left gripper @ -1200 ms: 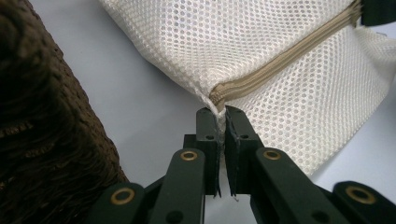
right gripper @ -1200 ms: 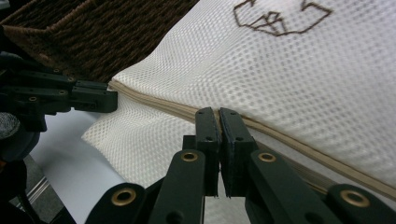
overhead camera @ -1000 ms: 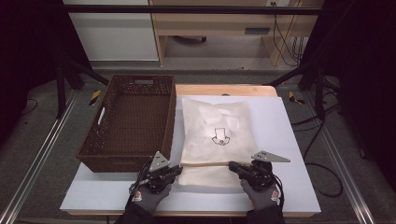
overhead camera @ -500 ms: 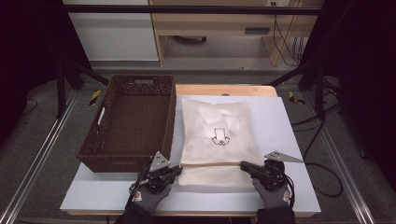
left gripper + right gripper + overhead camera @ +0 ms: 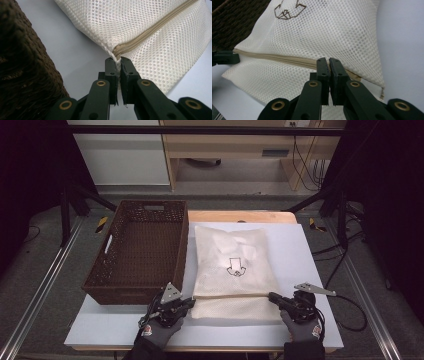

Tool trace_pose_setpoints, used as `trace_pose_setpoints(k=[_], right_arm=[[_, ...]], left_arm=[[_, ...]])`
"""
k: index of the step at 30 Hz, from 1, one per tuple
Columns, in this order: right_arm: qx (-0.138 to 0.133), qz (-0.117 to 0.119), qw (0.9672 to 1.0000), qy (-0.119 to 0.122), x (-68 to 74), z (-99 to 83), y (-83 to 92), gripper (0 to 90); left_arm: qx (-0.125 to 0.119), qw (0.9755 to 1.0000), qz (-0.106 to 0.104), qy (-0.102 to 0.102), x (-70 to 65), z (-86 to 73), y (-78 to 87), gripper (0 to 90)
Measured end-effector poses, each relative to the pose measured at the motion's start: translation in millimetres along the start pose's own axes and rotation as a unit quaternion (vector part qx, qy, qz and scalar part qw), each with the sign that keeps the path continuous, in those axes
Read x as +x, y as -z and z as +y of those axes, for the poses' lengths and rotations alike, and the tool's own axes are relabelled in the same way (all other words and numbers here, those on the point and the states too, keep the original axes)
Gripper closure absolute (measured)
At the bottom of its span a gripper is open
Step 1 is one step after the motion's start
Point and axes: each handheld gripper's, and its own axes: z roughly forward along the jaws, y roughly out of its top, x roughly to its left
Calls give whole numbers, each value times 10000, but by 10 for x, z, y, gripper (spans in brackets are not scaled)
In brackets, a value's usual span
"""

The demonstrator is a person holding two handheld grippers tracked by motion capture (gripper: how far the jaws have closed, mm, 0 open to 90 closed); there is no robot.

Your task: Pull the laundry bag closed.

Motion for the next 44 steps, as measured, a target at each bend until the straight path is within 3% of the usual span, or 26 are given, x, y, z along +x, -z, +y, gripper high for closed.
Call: trace_pose_setpoints(k=[13, 23, 28, 32, 36, 41, 44], right_arm=[[70, -324, 9992, -204, -196, -46, 37, 868], [243, -639, 9977, -43, -253, -90, -41, 854], [260, -785, 9966, 4, -254, -103, -72, 783], [32, -831, 9965, 31, -245, -85, -30, 679], [-257, -915, 9951, 287, -229, -75, -8, 551], [-782, -1110, 9898, 428, -236, -57, 80, 400], [-950, -1215, 9872, 417, -268, -50, 135, 372]], left_arm=[[7, 10000, -38, -14, 3, -12, -12, 840], [-3, 10000, -51, -56, 1, -23, -25, 836], [-47, 10000, -53, -60, 10, -24, -20, 781], [-198, 9998, -78, -63, 21, -13, 23, 656], [-329, 9994, -126, -61, 35, 4, 101, 555], [-310, 9994, -122, -130, 45, -24, 178, 472], [-289, 9992, -165, -204, 68, -40, 207, 455]])
